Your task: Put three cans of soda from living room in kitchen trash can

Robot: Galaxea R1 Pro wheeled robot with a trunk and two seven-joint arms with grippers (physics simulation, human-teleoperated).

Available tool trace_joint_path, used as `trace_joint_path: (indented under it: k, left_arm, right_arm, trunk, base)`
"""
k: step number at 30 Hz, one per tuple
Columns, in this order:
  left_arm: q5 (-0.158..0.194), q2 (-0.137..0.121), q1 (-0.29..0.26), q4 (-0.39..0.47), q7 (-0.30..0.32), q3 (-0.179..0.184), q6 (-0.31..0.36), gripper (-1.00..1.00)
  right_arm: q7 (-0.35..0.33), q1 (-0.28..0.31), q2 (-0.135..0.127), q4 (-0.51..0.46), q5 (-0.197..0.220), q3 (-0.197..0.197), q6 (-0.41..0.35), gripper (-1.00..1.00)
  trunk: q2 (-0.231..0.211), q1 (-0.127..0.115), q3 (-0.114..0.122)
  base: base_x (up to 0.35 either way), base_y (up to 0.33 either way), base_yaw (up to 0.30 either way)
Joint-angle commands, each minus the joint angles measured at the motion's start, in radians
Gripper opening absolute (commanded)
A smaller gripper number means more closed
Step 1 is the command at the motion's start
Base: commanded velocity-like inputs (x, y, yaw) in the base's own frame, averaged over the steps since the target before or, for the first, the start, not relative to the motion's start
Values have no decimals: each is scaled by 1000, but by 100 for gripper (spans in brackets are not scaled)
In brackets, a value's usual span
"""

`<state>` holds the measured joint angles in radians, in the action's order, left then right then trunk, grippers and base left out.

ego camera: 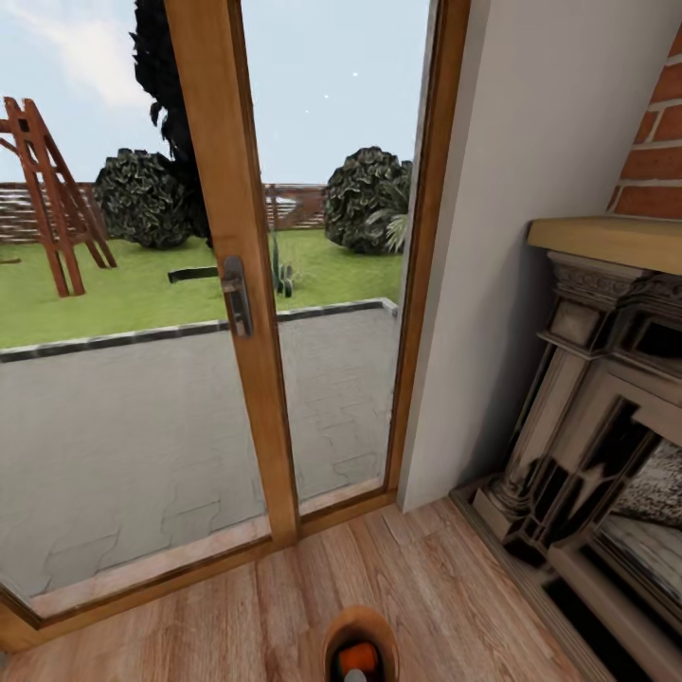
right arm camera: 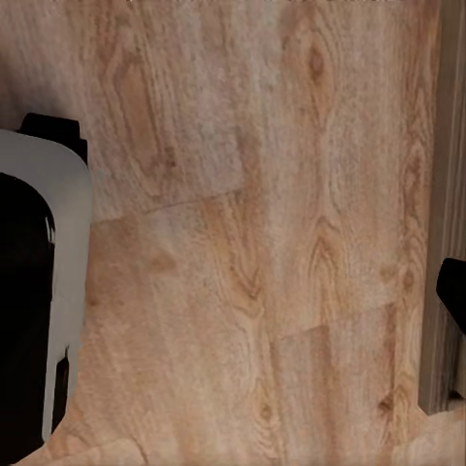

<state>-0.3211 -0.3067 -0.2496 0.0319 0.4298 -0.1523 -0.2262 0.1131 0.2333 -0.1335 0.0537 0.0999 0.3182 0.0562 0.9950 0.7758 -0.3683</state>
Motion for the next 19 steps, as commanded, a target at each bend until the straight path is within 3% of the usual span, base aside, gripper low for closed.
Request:
trace_joint_path:
  k: [1,10,19]
  left_arm:
    - [0,2,1,0,-1,0,0,100]
    - [0,8,2,0,-6,0,1,100]
    - [0,8,3,0,-7,0,1,100]
  right_arm:
    - [0,0,2,0,0,0,0,100]
    - [2,0,32,0,5,0,1,100]
    - [2,0,37,0,6,-1,1,100]
  trunk:
    - [0,0,0]
    - [0,0,0]
    - [0,0,0]
  base:
    - [0,0,0]
    - [0,0,0]
    - [0,0,0]
